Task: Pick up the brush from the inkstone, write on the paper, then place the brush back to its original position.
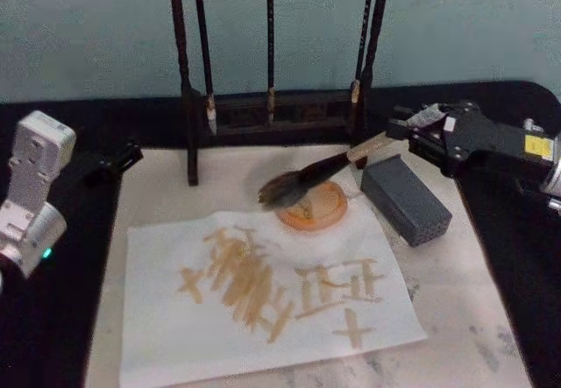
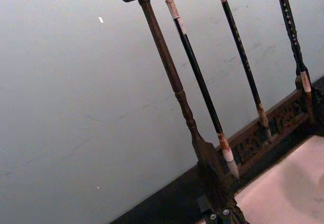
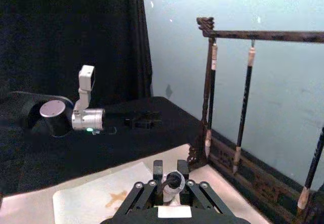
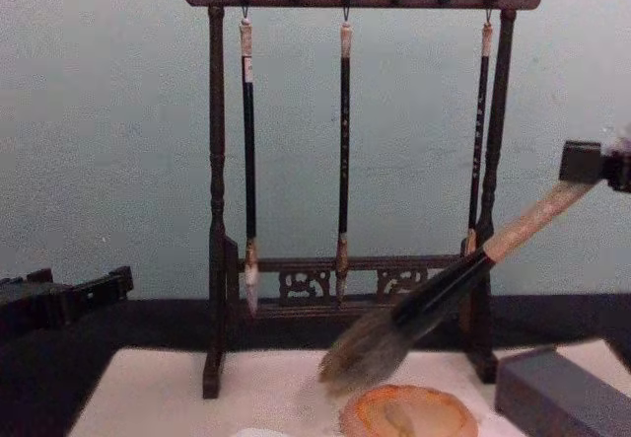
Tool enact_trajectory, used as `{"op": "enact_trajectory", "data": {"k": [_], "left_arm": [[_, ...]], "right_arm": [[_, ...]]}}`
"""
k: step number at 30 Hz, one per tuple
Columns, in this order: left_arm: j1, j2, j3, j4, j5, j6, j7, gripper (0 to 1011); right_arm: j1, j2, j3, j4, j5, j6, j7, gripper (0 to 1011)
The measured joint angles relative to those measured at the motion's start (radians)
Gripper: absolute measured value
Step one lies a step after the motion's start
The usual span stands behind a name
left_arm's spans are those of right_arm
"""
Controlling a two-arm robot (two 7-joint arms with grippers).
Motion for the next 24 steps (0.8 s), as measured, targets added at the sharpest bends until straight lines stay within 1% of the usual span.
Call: {"op": "enact_trajectory", "data": {"k": [1,2,3,5,12,14,24], "left_arm": [[0.000,0.000,0.000,0.000,0.000,0.000,0.000,1002],[0.000,0.000,0.000,0.000,0.000,0.000,0.000,1002],[0.000,0.000,0.000,0.000,0.000,0.000,0.000,1002],[0.000,0.000,0.000,0.000,0.000,0.000,0.000,1002],[0.000,0.000,0.000,0.000,0.000,0.000,0.000,1002],[0.000,0.000,0.000,0.000,0.000,0.000,0.000,1002],[0.000,0.000,0.000,0.000,0.000,0.000,0.000,1002]], "right_arm": [[0.020,-0.009,-0.011,0.029,0.006,0.007,0.015,165],[0.020,-0.009,-0.011,0.029,0.006,0.007,0.015,165],[0.039,-0.017,-0.022,0.057,0.011,0.012,0.031,165],[0.063,-0.027,-0.036,0.090,0.015,0.015,0.054,165],[0.109,-0.040,-0.069,0.157,0.025,0.007,0.107,165],[0.117,-0.043,-0.073,0.173,0.027,0.002,0.117,165],[0.175,-0.062,-0.094,0.309,0.041,-0.030,0.194,165]]}}
